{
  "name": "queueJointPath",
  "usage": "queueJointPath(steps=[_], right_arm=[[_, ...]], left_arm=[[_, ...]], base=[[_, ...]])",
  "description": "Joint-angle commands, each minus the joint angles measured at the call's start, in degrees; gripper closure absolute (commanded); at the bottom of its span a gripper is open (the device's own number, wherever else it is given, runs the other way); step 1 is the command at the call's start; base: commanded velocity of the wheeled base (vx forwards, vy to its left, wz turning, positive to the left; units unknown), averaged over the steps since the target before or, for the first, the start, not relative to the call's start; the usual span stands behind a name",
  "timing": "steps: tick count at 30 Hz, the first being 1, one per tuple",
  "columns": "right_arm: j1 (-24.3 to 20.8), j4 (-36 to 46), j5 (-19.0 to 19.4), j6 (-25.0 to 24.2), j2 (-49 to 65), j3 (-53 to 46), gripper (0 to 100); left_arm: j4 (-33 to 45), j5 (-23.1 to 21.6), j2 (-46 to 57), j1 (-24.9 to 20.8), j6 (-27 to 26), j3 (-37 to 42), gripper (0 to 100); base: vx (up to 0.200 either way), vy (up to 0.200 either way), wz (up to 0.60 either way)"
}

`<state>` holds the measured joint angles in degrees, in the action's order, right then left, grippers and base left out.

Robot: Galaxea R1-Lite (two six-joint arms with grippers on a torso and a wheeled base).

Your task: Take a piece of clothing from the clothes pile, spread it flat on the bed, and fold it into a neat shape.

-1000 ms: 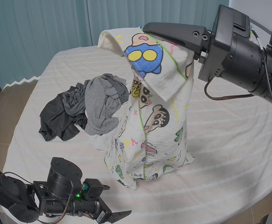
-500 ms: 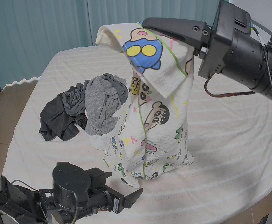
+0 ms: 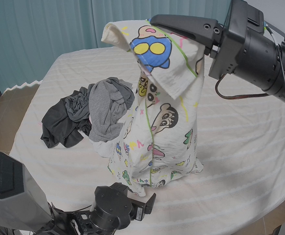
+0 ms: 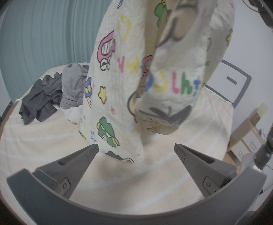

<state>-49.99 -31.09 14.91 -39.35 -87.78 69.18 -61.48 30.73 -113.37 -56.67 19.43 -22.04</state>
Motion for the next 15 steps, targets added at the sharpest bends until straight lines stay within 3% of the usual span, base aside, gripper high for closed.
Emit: queueJointPath(steps=[1,7,15], right_arm=[[-0.02,-0.03,0.03,-0.02,0.07,0.08,100],[-0.02,-0.38,0.03,-0.02,0.07,0.08,100],[-0.10,-0.38,0.03,-0.11,0.25,-0.01,100]], left_arm=[[-0.22,1.79,-3.17,1.30,-0.45,-0.90,0],[-9.27,3.54,-8.00,1.74,-1.33,-3.62,0],[-19.82,5.74,-15.48,5.79,-7.22,-3.71,0]], base=[[0.000,0.000,0.00],[0.000,0.000,0.00],[0.000,0.000,0.00]])
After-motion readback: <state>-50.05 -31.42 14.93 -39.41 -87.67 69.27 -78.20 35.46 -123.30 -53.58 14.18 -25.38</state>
